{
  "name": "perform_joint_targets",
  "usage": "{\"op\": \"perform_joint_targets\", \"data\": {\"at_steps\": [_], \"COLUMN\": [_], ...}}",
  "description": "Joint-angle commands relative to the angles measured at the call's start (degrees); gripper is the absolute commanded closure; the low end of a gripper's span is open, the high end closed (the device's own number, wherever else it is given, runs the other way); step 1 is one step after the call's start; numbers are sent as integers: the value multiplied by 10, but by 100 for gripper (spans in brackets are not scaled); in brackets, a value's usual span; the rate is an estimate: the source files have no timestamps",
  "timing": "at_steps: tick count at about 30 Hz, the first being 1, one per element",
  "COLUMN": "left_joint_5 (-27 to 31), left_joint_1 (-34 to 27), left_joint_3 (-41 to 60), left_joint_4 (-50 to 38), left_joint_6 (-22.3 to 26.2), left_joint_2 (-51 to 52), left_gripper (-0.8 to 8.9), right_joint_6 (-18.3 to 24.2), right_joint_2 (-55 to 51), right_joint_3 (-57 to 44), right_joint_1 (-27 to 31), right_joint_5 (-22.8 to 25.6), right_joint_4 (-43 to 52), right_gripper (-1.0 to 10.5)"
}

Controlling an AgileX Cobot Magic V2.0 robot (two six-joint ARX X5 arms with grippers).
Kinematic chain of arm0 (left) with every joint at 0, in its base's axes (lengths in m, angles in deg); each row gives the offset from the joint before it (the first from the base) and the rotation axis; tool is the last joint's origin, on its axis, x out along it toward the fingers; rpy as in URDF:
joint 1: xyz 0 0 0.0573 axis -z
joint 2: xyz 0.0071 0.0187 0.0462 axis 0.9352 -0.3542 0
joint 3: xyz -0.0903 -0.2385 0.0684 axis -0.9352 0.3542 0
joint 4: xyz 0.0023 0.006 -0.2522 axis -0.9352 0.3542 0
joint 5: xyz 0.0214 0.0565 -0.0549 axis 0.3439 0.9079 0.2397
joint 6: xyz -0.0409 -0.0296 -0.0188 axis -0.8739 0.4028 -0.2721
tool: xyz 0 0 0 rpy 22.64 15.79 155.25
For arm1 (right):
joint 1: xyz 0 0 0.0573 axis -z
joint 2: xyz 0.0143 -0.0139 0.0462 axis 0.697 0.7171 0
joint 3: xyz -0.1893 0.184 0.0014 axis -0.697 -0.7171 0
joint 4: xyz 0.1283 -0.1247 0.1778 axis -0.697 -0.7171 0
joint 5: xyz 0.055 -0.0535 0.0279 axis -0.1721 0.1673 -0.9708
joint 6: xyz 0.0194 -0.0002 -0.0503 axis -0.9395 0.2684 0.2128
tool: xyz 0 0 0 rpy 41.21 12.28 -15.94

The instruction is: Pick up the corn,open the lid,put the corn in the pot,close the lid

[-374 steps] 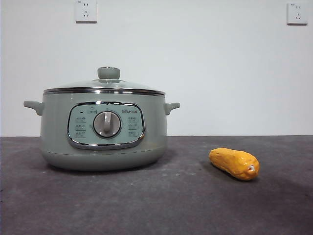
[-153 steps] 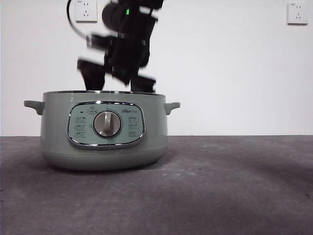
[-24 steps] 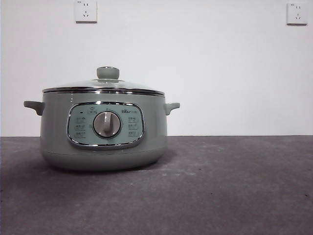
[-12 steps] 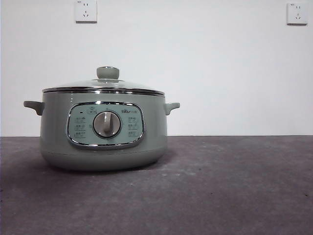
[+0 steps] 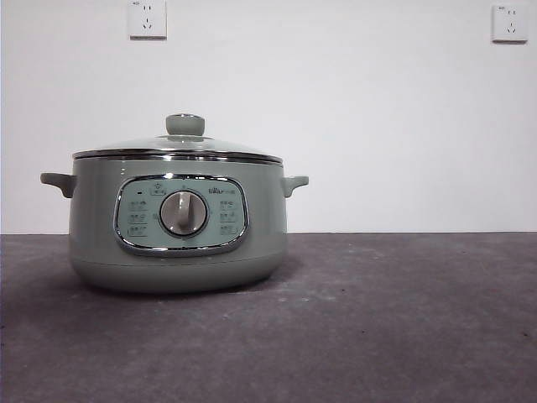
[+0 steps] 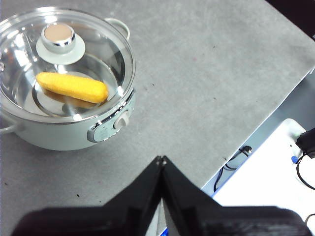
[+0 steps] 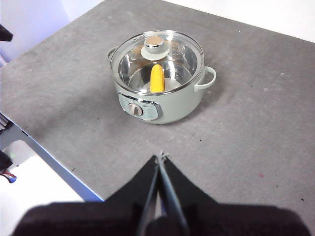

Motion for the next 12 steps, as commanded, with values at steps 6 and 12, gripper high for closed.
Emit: {"op": "perform_joint_targets", "data": {"at_steps": [6,12], "left_joint_5": [7,7], "left_joint_1": [0,-2], "left_joint_3": [-1,-3], "left_joint_4": [-6,-12], "left_joint_6": [5,-20], "left_joint_2": [-8,-12], "left_gripper": [816,816], "right_joint_6": [2,2], "right_joint_2": [0,0], "right_joint_3": [-4,-4], "right_joint_1": [-1,-1], "right_joint_5": [-1,-1], "right_joint_4": [-16,-16], "right_gripper": [946,946]}}
